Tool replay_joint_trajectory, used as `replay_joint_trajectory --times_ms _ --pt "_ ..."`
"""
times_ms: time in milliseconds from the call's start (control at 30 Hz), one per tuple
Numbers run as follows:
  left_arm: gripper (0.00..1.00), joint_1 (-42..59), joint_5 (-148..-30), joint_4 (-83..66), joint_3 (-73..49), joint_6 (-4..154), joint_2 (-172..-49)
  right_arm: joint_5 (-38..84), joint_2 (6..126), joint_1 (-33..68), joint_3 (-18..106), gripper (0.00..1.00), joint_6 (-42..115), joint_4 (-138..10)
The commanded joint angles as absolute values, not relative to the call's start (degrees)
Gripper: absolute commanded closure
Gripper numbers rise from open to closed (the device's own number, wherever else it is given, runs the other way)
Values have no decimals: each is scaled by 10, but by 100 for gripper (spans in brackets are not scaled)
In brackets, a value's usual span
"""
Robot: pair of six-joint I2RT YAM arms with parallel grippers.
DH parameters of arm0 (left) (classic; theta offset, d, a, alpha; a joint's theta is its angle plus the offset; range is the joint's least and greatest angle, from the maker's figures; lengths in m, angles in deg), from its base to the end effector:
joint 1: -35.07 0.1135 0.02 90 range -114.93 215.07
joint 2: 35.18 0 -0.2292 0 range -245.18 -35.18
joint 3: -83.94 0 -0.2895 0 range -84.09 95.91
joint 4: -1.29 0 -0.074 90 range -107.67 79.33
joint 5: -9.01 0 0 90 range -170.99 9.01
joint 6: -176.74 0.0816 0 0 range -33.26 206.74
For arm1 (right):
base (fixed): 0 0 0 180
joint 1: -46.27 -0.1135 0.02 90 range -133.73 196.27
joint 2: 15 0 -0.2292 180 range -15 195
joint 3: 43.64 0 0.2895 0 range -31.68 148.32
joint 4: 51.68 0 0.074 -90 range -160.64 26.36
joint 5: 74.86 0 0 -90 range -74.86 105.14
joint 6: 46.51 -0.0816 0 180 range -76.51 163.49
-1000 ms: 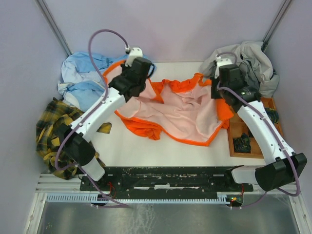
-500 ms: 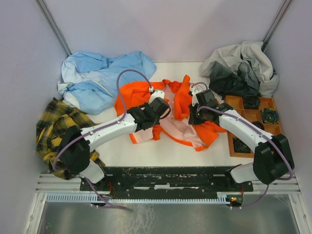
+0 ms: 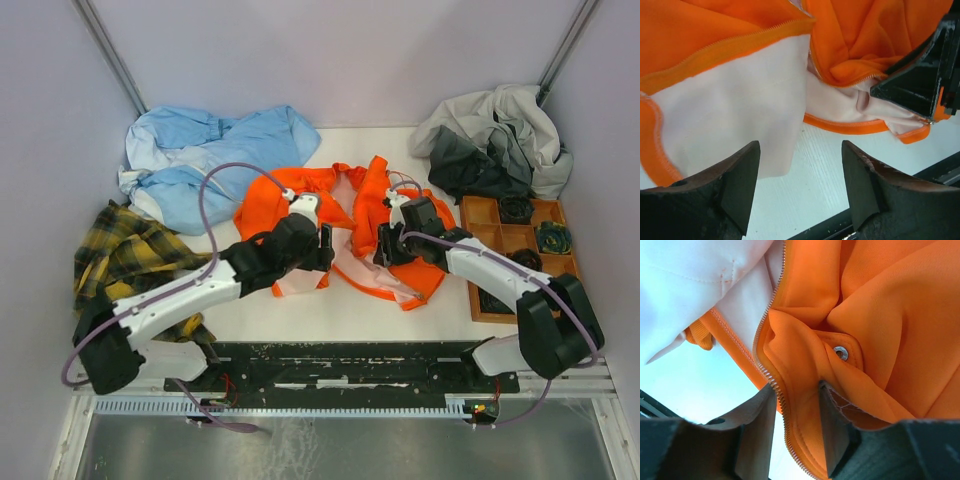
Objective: Zip up the jacket
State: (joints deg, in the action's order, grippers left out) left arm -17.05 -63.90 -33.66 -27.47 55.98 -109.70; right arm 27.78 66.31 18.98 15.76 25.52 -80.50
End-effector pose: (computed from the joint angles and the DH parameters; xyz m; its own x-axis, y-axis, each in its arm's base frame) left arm 0.2410 -0.2708 0.2050 -0.6614 0.0540 -0.7481 0.3255 0.9192 -0.2214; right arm 0.3039 0.1769 0.1131 -0.8304 -0.0897 -0.5498 -0.3304 0.8740 0.3564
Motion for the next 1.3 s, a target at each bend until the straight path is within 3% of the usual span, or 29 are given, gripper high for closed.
replay_joint_trajectory --times_ms 0,300,433,567,767,967,1133,1267 --pt "26 -133 -613 -300 -328 518 -1009 259 605 185 142 51 250 -762" --pt "22 29 -704 -186 -491 461 -884 263 535 160 106 36 237 -704" --pt "19 76 -723 -153 -523 448 -875 269 524 150 93 31 233 -688" --pt "19 134 -814 -98 -560 430 -905 263 513 145 77 28 231 -674" --pt "31 153 -923 -4 -598 405 -930 226 502 144 62 24 238 -671" --pt "54 152 -965 -4 -598 414 -921 198 486 144 49 24 230 -662" --pt "64 127 -967 -43 -590 444 -886 197 492 144 50 23 229 -659" --pt "69 49 -916 -68 -578 463 -891 205 505 144 54 23 227 -657"
